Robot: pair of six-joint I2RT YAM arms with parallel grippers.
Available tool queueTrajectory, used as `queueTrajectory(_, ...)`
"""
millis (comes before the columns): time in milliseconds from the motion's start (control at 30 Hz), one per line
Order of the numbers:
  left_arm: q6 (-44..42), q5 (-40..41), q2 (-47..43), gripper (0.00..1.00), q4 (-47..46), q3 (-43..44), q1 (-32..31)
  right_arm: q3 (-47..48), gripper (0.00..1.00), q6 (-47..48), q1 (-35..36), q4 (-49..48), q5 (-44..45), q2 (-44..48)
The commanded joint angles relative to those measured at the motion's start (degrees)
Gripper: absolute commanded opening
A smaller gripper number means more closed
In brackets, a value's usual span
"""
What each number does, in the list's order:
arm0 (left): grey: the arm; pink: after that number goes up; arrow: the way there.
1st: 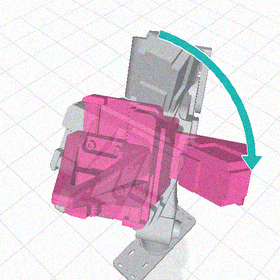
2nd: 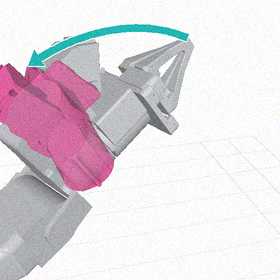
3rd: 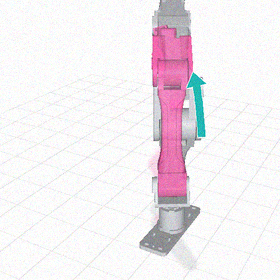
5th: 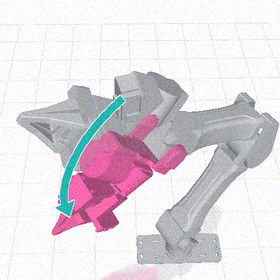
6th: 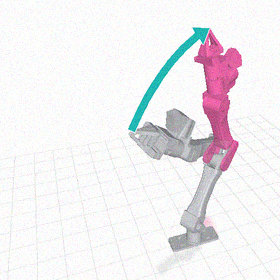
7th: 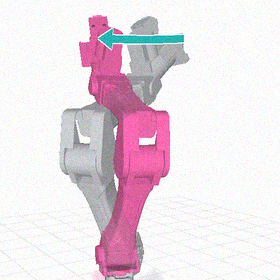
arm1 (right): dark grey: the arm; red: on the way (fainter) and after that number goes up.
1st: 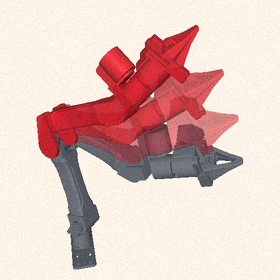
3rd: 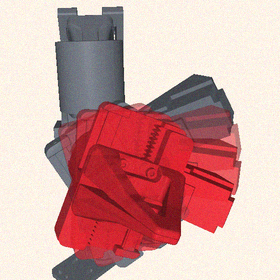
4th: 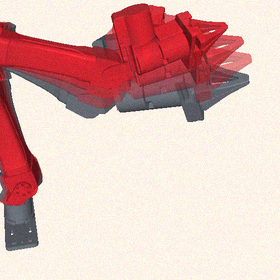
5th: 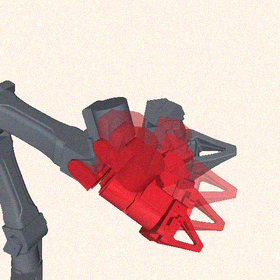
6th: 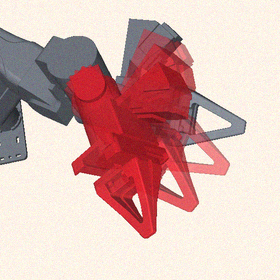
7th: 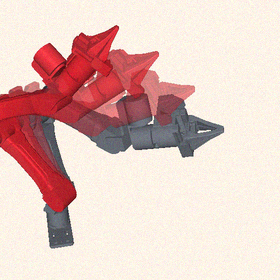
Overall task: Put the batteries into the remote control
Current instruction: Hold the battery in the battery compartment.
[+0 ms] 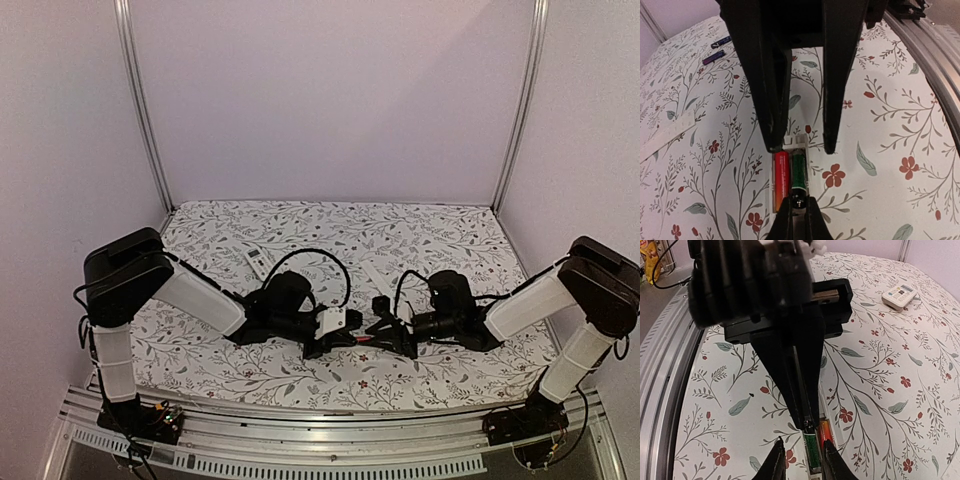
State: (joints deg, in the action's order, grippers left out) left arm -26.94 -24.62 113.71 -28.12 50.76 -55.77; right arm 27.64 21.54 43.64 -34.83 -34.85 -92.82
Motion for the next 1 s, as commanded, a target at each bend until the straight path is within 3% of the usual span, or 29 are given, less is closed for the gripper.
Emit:
queueTrajectory(0,0.2,0.7,2.4,0.00,4.1,-0.7,-0.7,0.1,0.24,4.8,0.4,-5.0,1.1,-4.6)
queueTrajectory(967,0.4,0.7,2.6,0.00,4.4,-0.3,-0.6,3.0,0.10,6.2,1.8,-5.8,2.0,-11.4)
